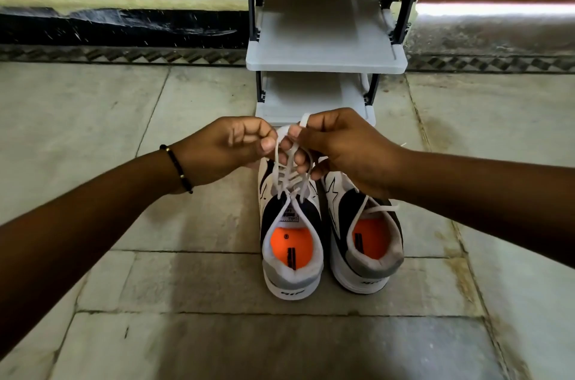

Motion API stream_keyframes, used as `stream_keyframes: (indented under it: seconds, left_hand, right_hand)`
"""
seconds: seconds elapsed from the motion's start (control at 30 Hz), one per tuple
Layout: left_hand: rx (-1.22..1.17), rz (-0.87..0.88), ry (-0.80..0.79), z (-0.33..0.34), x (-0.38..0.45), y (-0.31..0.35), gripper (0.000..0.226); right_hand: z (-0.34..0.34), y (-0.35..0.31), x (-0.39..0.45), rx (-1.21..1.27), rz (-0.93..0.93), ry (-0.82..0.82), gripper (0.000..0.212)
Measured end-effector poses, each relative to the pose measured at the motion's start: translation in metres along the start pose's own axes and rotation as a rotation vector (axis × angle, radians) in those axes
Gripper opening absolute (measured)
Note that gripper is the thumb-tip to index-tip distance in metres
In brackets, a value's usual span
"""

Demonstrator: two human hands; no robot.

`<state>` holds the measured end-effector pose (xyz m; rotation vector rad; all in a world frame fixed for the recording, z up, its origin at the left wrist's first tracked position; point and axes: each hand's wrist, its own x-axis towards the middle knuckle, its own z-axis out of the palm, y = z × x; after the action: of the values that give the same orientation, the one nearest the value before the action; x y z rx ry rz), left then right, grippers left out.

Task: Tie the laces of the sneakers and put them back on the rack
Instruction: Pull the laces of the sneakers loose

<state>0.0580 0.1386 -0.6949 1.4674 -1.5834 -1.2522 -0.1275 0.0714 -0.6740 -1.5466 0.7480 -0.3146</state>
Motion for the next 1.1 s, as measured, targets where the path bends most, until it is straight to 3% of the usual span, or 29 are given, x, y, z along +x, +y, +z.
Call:
stream_keyframes:
  seconds: [0.07, 0.23, 0.33, 0.7, 0.8, 0.93, 1.0, 1.1]
  left_hand:
    - [-0.117, -0.070, -0.042, 0.004, -0.001, 0.005, 0.022]
    - [-0.046, -0.125, -0.149, 0.009, -0.002, 0.006, 0.032]
    - [-0.063, -0.164, -0.219, 0.006, -0.004, 0.007, 0.050]
    - [-0.118, -0.236, -0.305, 0.017, -0.007, 0.010, 0.026]
    - [0.006, -0.206, -0.102, 0.024, -0.005, 0.016, 0.006]
    - [0.338, -0.071, 0.217, 0.025, -0.002, 0.013, 0.031]
    - [0.290, -0.085, 0.326, 0.027, -0.002, 0.011, 0.038]
    - [0.069, -0.190, 0.339, 0.034, -0.004, 0.020, 0.032]
  right_hand:
    - [0.000, -0.002, 0.001, 0.002, 0.011, 0.004, 0.031]
    - [-0.003, -0.008, 0.001, -0.048, 0.017, -0.064, 0.014]
    - [-0.005, -0.007, 0.000, -0.085, -0.001, -0.075, 0.007]
    - [-0.008, -0.011, 0.000, -0.272, -0.139, -0.109, 0.009]
    - [-0.006, -0.012, 0.000, -0.268, -0.148, -0.102, 0.007]
    - [-0.009, -0.013, -0.002, -0.186, -0.135, -0.066, 0.013]
    - [-0.009, -0.014, -0.003, -0.164, -0.145, -0.053, 0.012]
    - [-0.008, -0.015, -0.003, -0.142, -0.162, -0.050, 0.014]
